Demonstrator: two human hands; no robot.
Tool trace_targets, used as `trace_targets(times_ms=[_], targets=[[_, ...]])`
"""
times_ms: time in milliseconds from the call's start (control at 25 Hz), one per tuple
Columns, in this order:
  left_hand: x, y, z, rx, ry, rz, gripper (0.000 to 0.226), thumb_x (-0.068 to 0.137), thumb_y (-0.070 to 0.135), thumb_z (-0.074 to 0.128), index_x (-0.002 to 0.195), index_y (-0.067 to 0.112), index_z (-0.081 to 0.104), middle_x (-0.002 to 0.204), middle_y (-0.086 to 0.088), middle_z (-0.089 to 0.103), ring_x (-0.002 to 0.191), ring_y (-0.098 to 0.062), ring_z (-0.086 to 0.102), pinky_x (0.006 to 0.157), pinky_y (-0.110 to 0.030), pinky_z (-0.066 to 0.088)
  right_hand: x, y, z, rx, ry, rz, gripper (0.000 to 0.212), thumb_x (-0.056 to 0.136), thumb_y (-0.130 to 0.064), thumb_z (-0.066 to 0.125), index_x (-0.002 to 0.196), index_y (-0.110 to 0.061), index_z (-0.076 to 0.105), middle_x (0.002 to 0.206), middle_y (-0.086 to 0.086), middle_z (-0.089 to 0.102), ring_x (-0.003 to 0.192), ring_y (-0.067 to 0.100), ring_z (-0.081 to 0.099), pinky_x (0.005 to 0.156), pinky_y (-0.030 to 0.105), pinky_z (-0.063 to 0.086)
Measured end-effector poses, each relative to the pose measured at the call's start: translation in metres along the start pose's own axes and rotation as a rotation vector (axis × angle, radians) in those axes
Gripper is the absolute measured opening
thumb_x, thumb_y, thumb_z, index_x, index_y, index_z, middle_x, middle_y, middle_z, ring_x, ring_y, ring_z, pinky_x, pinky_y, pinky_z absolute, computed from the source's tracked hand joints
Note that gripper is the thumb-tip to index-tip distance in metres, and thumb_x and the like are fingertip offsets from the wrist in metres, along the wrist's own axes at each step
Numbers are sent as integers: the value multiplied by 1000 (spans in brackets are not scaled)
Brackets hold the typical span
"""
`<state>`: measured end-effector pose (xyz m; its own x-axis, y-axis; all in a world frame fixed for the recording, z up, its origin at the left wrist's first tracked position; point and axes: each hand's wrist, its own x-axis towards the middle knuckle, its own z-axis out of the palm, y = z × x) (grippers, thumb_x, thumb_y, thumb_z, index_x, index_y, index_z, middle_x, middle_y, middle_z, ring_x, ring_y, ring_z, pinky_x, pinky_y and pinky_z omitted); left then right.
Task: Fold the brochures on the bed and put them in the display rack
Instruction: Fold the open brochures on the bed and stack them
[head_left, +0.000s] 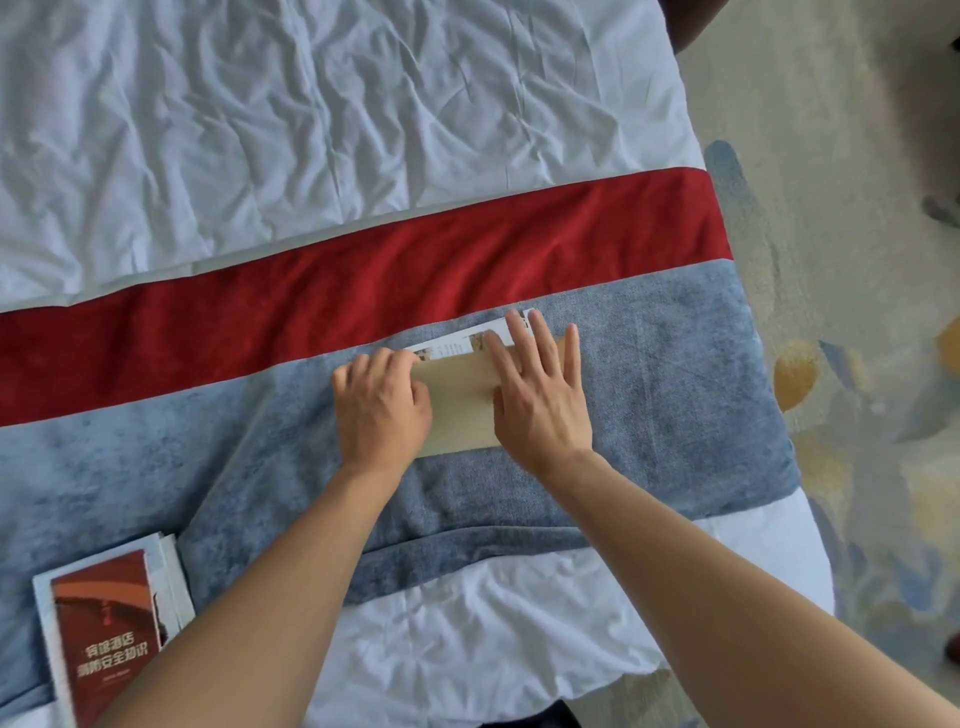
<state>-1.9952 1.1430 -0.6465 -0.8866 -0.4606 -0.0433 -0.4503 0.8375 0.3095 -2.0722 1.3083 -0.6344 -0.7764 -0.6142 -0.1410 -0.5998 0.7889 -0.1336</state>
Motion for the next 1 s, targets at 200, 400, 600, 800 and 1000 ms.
trace_targets(times_ms=[200,400,600,800,1000], targets=[[23,-13,13,39,-172,-5,33,83,10,58,116,13,60,115,-6,59,107,-30,53,92,-43,36,24,-12,16,-56,-180,35,73,93,-19,53,158,-18,19,166,10,12,153,32,4,120,58,7],[36,-6,24,37,-215,27,51,80,13,61,130,15,54,112,-8,59,105,-31,53,96,-43,35,27,-11,31,26,-303,60,68,92,-17,51,154,-19,22,166,7,7,152,28,6,116,50,22],[37,5,16,-75,-197,-6,26,79,3,58,102,14,59,95,-7,56,88,-33,55,76,-40,34,27,-11,23,65,-258,60,60,90,-16,51,148,-18,34,160,8,23,147,29,21,112,46,27],[24,24,-6,-164,-162,-76,15,85,3,51,94,16,51,90,-4,60,83,-30,57,63,-34,30,14,-16,-2,166,-219,124,70,93,-19,45,156,-26,17,115,5,55,100,29,54,84,42,43],[-1,34,-34,-240,-261,3,6,91,26,59,93,25,54,75,8,62,72,-21,61,55,-32,38,-9,-30,-25,249,-186,144,66,92,-13,43,151,-34,23,109,4,52,86,30,58,65,37,38]])
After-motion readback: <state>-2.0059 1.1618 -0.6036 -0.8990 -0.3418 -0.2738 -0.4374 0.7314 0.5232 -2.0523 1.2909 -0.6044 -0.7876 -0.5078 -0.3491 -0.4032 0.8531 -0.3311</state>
